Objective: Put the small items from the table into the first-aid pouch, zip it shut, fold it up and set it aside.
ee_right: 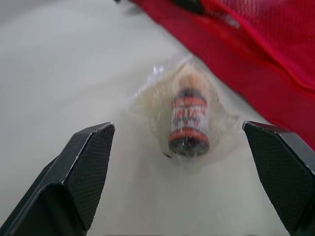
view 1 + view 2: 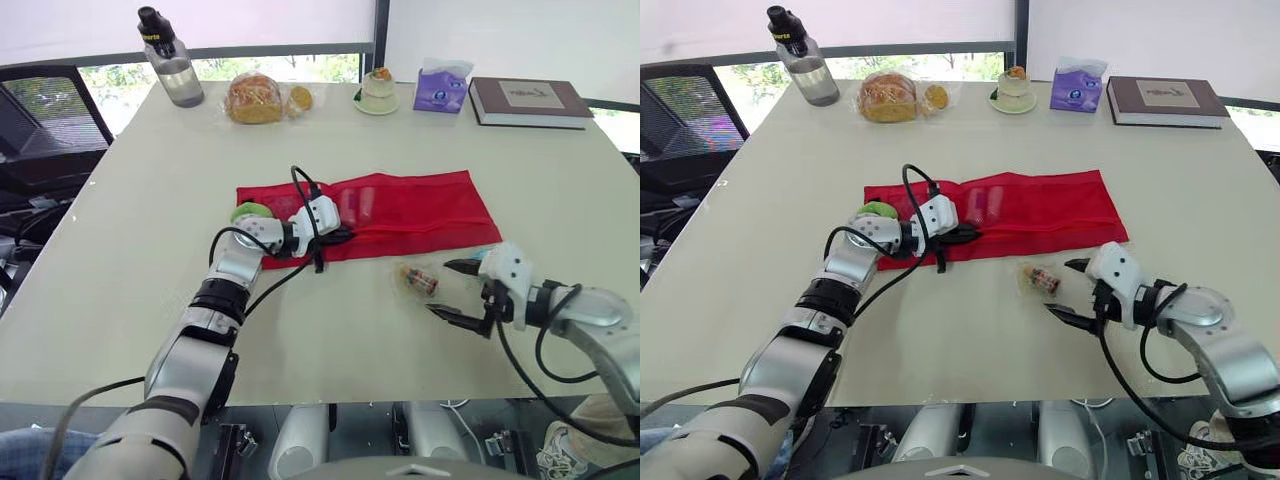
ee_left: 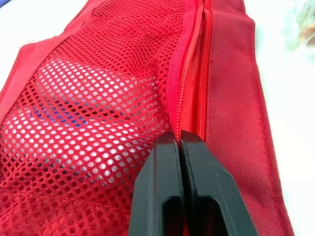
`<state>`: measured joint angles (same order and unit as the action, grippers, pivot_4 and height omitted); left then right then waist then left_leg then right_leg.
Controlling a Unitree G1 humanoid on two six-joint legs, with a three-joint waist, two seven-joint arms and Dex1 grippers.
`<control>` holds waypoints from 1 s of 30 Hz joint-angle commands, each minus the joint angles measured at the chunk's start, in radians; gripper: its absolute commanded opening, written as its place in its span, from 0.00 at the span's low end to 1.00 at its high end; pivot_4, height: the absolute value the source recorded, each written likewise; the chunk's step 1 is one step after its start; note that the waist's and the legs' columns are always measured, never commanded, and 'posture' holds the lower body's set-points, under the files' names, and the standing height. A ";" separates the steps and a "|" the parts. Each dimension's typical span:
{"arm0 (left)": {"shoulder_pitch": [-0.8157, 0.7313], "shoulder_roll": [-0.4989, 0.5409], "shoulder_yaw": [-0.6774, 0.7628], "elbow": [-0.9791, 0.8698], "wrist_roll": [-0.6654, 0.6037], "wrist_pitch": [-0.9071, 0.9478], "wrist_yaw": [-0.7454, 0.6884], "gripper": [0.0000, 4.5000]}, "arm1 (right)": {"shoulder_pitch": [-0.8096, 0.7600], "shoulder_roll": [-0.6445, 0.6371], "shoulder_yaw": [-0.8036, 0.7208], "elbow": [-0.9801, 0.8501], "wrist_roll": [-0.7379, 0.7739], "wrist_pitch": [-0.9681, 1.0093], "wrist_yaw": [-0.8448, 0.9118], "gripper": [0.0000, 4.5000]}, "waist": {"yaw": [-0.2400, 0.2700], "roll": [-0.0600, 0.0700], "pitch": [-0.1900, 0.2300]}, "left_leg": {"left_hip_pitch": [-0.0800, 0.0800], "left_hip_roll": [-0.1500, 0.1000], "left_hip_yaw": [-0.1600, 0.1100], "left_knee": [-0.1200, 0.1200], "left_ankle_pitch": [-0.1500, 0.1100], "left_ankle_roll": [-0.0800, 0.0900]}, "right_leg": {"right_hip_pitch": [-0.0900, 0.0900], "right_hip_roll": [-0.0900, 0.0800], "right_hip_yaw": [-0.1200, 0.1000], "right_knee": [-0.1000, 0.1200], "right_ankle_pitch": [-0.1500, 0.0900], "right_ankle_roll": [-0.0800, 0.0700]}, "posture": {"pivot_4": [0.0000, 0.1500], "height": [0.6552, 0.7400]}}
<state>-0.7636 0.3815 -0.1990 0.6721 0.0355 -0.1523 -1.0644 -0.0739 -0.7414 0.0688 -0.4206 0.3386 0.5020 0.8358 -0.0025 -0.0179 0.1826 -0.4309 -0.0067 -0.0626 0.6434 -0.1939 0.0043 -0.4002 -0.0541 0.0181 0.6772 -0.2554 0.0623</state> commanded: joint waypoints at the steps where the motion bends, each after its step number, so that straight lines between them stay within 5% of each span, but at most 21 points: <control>1: 0.006 -0.024 -0.026 -0.032 0.006 -0.007 0.004 0.00 | -0.029 0.013 0.030 0.035 -0.054 -0.050 -0.009 0.99 | -0.001 0.000 0.000 | 0.000 0.000 0.000 0.000 0.000 0.000 | 0.000 0.000 0.000 0.000 0.000 0.000 | 1.00 1.00; 4: 0.050 -0.067 -0.039 -0.120 -0.006 0.038 0.025 0.00 | -0.001 0.003 0.044 0.060 -0.079 -0.079 0.007 0.81 | 0.001 0.000 0.000 | 0.000 0.000 0.000 0.001 0.000 0.000 | 0.000 0.000 0.000 0.000 0.000 0.000 | 1.00 1.00; 7: 0.086 -0.084 -0.048 -0.184 -0.002 0.073 0.039 0.00 | 0.016 0.015 0.025 0.047 -0.069 -0.079 -0.002 0.44 | 0.003 0.000 0.000 | 0.000 0.000 0.000 0.000 0.000 0.000 | 0.000 0.000 0.000 0.000 0.000 0.000 | 1.00 1.00; 12: 0.094 -0.097 -0.054 -0.204 -0.005 0.104 0.052 0.00 | 0.016 0.021 0.016 0.050 -0.075 -0.079 -0.016 0.01 | 0.001 0.000 0.000 | 0.001 0.000 -0.001 0.001 0.000 0.000 | 0.001 0.000 0.000 0.001 0.000 0.000 | 1.00 1.00; 18: 0.096 -0.116 -0.065 -0.202 -0.006 0.110 0.061 0.00 | 0.088 -0.037 -0.050 -0.014 -0.048 -0.013 -0.010 0.06 | 0.007 0.000 0.000 | 0.000 0.000 -0.001 0.001 0.000 0.000 | 0.001 0.000 0.000 0.000 0.000 0.000 | 1.00 1.00; 21: 0.094 -0.112 -0.065 -0.173 -0.003 0.088 0.056 0.00 | 0.103 -0.029 -0.090 -0.069 -0.009 0.026 -0.034 0.26 | 0.010 0.000 0.000 | 0.000 -0.001 -0.001 0.002 0.000 0.000 | 0.001 0.000 0.000 0.000 0.000 0.000 | 1.00 1.00; 23: 0.086 -0.111 -0.062 -0.154 -0.002 0.080 0.056 0.00 | 0.102 -0.010 -0.103 -0.110 0.026 0.059 -0.048 0.53 | 0.011 0.000 0.000 | 0.001 0.000 -0.001 0.002 0.000 0.000 | 0.002 0.000 0.000 0.001 0.000 0.000 | 1.00 1.00; 24: 0.083 -0.111 -0.060 -0.149 -0.003 0.078 0.056 0.00 | 0.101 0.004 -0.106 -0.129 0.040 0.073 -0.059 0.55 | 0.011 0.000 0.000 | 0.001 0.000 -0.001 0.002 0.000 0.000 | 0.002 0.000 0.000 0.001 0.000 0.000 | 1.00 1.00; 27: 0.074 -0.110 -0.056 -0.137 -0.006 0.074 0.054 0.00 | 0.085 0.048 -0.092 -0.159 0.055 0.105 -0.103 0.85 | 0.011 0.000 0.000 | 0.001 0.000 -0.001 0.002 0.000 0.000 | 0.002 0.000 -0.001 0.000 0.000 0.000 | 1.00 1.00; 30: 0.066 -0.109 -0.052 -0.123 -0.005 0.066 0.057 0.00 | 0.052 0.088 -0.043 -0.150 0.031 0.123 -0.139 0.91 | 0.011 0.000 0.000 | 0.001 0.000 -0.001 0.002 0.000 0.000 | 0.002 0.000 -0.001 0.000 0.000 0.000 | 1.00 1.00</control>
<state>-0.6872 0.2743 -0.2450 0.5407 0.0353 -0.0754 -1.0056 -0.0051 -0.6606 0.0104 -0.5456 0.3728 0.6225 0.7180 0.0082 -0.0175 0.1823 -0.4301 -0.0065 -0.0636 0.6455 -0.1940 0.0044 -0.3984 -0.0538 0.0174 0.6777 -0.2554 0.0623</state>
